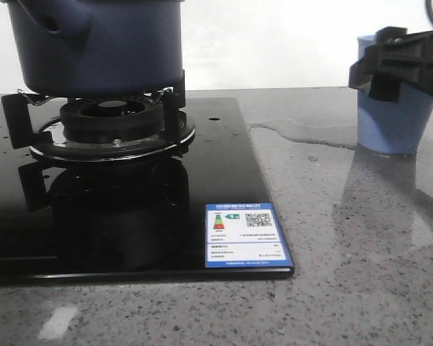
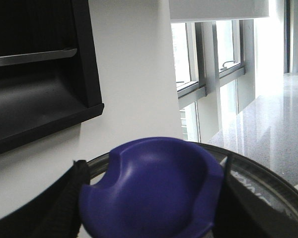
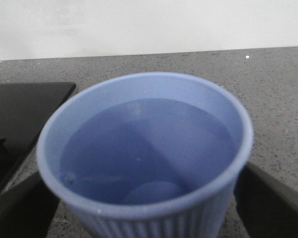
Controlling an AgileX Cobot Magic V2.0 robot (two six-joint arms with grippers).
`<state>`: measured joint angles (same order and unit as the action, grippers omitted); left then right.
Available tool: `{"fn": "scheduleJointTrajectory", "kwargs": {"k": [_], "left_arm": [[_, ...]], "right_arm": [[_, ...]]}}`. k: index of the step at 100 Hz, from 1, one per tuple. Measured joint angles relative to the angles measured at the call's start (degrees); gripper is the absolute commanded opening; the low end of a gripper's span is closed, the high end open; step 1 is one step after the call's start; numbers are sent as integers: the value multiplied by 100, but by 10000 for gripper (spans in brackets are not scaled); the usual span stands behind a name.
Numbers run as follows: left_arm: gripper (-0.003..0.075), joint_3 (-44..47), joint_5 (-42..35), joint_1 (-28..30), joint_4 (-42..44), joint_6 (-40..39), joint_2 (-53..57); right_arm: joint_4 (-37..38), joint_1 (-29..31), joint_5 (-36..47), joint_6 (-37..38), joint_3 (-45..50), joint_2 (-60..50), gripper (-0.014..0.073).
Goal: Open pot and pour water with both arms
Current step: 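Lift the cup with the right gripper toward the open saucepan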
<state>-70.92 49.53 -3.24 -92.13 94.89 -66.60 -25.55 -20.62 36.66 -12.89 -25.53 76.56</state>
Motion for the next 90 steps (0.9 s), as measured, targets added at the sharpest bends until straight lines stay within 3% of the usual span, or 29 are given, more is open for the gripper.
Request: {"fn": "scheduleJointTrajectory", "kwargs": {"k": [16, 25, 44, 56, 69, 90], "left_arm": [[292, 0, 48, 0, 0, 0, 0], [292, 0, 48, 0, 0, 0, 0], [292, 0, 56, 0, 0, 0, 0], [292, 0, 56, 0, 0, 0, 0], [292, 0, 56, 0, 0, 0, 0], [292, 0, 61, 0, 0, 0, 9]], "right_arm": [[13, 0, 101, 10, -263, 394, 640], [13, 0, 127, 12, -389, 570, 594], [15, 0, 177, 12, -447, 717, 290], [25, 0, 236, 12, -447, 726, 166], [233, 0, 257, 12, -447, 697, 160], [1242, -10, -162, 2, -883, 163, 160]]}}
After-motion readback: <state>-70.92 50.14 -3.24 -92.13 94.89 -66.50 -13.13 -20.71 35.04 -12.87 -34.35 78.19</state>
